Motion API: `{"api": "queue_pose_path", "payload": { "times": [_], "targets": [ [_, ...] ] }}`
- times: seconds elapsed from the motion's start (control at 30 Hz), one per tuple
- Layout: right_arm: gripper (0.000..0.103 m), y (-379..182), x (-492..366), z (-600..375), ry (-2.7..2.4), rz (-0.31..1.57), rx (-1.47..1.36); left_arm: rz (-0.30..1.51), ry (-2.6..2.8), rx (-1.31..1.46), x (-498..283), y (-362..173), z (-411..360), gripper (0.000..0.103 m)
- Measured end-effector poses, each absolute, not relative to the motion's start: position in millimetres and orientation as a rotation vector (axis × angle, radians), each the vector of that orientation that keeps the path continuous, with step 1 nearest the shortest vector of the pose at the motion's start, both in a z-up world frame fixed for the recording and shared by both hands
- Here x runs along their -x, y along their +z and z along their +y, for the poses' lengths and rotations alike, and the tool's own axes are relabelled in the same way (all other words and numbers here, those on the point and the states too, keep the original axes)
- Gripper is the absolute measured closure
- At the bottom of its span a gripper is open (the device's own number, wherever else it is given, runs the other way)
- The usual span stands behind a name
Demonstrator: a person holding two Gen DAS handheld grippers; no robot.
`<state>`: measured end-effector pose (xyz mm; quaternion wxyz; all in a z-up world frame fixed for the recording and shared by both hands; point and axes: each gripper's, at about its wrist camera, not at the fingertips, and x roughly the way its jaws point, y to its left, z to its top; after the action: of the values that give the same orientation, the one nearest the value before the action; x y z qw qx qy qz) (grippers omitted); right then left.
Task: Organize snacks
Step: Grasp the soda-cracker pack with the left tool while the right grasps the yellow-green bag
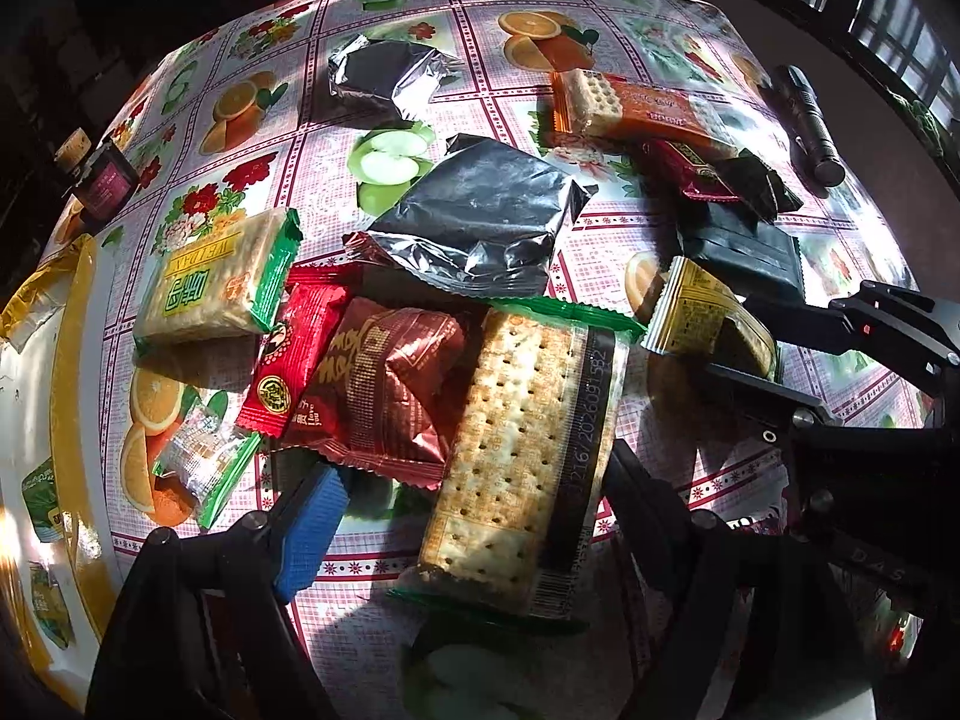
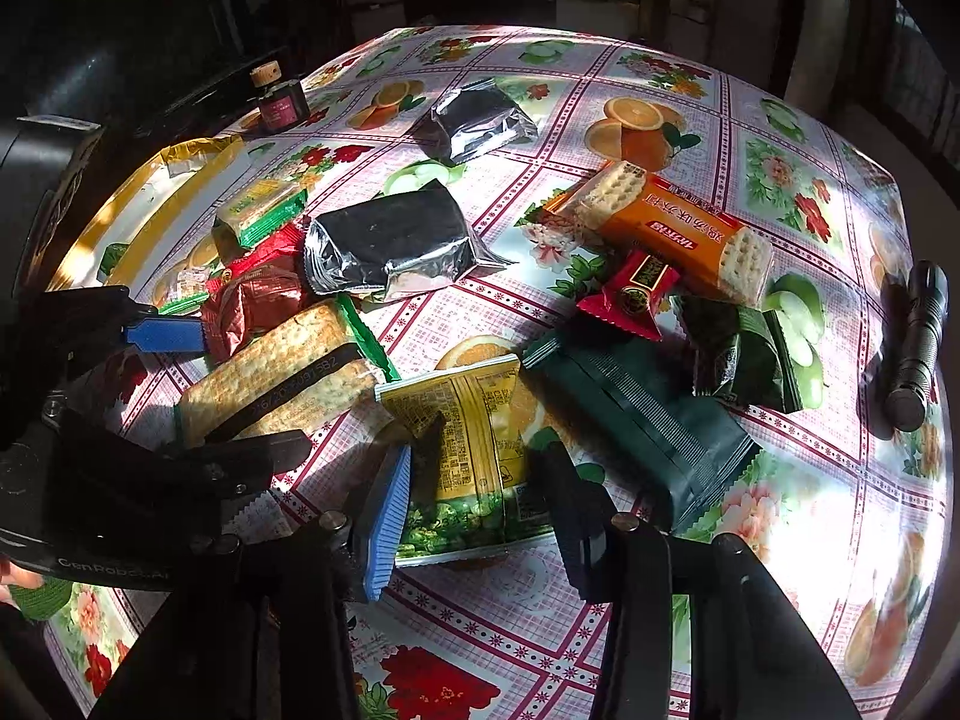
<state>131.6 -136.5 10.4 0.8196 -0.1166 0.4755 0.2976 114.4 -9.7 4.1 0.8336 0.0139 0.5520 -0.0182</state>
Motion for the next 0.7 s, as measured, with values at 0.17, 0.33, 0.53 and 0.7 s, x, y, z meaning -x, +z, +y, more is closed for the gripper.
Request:
{"api": "queue_pose_path", "payload": {
  "times": [0.17,0.33,0.53,0.7],
  "targets": [
    [0.069,16,-115,-139,0.628,0.991,0.188,1.15,-0.027,-0.049,-103,11,-6,0.058],
    [0.069,38,-87,-137,0.602,0.924,0.156,1.127,-0.003,-0.016,-72,22,10,0.058],
    [0.069,64,-49,-117,0.561,0.845,0.21,1.09,0.034,0.043,-30,44,35,0.058],
    [0.069,74,-27,-94,0.545,0.813,0.278,1.028,0.075,0.067,4,68,52,0.058]
  ]
}}
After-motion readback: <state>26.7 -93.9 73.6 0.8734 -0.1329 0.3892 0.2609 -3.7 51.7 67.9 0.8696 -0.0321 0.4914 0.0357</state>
